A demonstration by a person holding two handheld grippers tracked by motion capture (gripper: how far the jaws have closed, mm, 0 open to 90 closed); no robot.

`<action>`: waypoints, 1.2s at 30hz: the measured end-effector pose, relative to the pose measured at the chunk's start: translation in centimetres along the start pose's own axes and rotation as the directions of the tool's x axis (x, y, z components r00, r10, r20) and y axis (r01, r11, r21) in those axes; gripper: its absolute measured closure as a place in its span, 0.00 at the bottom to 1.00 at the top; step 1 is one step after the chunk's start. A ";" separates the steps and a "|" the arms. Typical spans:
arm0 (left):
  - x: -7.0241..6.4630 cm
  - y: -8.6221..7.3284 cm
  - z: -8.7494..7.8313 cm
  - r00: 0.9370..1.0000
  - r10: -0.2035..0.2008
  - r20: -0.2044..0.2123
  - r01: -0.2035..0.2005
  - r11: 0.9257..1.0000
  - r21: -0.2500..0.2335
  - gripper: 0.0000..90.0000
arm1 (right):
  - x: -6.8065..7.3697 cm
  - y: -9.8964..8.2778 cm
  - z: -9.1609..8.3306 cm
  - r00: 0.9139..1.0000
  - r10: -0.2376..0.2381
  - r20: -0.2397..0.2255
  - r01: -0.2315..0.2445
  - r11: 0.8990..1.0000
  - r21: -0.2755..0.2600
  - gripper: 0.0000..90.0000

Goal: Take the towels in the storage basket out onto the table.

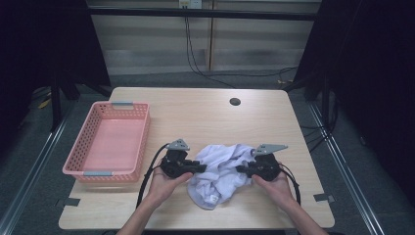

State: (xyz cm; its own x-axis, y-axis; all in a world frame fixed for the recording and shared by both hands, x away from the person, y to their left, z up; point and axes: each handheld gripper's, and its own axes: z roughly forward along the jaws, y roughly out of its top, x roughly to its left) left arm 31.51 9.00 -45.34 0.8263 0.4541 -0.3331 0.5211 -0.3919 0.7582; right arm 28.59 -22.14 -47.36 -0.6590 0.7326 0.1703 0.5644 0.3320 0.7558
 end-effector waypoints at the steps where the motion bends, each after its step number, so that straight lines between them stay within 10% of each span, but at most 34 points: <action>1: 0.0 0.0 -0.2 1.000 -0.007 0.007 0.007 1.000 -0.010 0.88 | -0.3 0.1 -0.3 1.000 0.010 0.003 -0.010 1.000 -0.011 0.88; 13: 2.1 -0.6 -3.2 0.996 -0.070 -0.050 0.066 0.995 -0.074 0.93 | -4.5 -0.5 -3.3 0.983 0.104 0.150 -0.090 0.991 -0.094 0.90; 19: 2.7 -1.2 -2.6 0.991 -0.122 -0.058 0.119 0.992 -0.042 0.63 | -4.5 -0.9 -4.0 0.991 0.073 0.108 -0.064 0.994 -0.085 0.53; 25: 2.1 -0.4 -4.1 0.996 -0.091 -0.023 0.086 0.984 -0.158 0.54 | -3.1 0.3 -6.4 0.998 0.055 0.036 -0.048 0.981 -0.186 0.44; 30: 1.3 -0.5 -1.1 0.999 -0.042 0.016 0.043 0.998 -0.056 0.65 | -0.9 1.4 -3.9 0.999 0.009 -0.046 -0.016 0.986 -0.164 0.42; 36: 0.6 -1.3 2.4 1.000 -0.021 0.013 0.020 0.997 0.071 0.47 | 1.1 2.0 0.9 0.994 -0.009 -0.108 0.001 0.997 -0.075 0.36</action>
State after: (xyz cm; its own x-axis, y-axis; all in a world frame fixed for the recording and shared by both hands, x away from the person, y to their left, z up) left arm 31.84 7.85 -47.92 0.8178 0.4520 -0.3561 0.5513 -0.4383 0.7099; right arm 29.43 -20.15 -46.25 -0.7139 0.6610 0.2311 0.5249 0.2866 0.8015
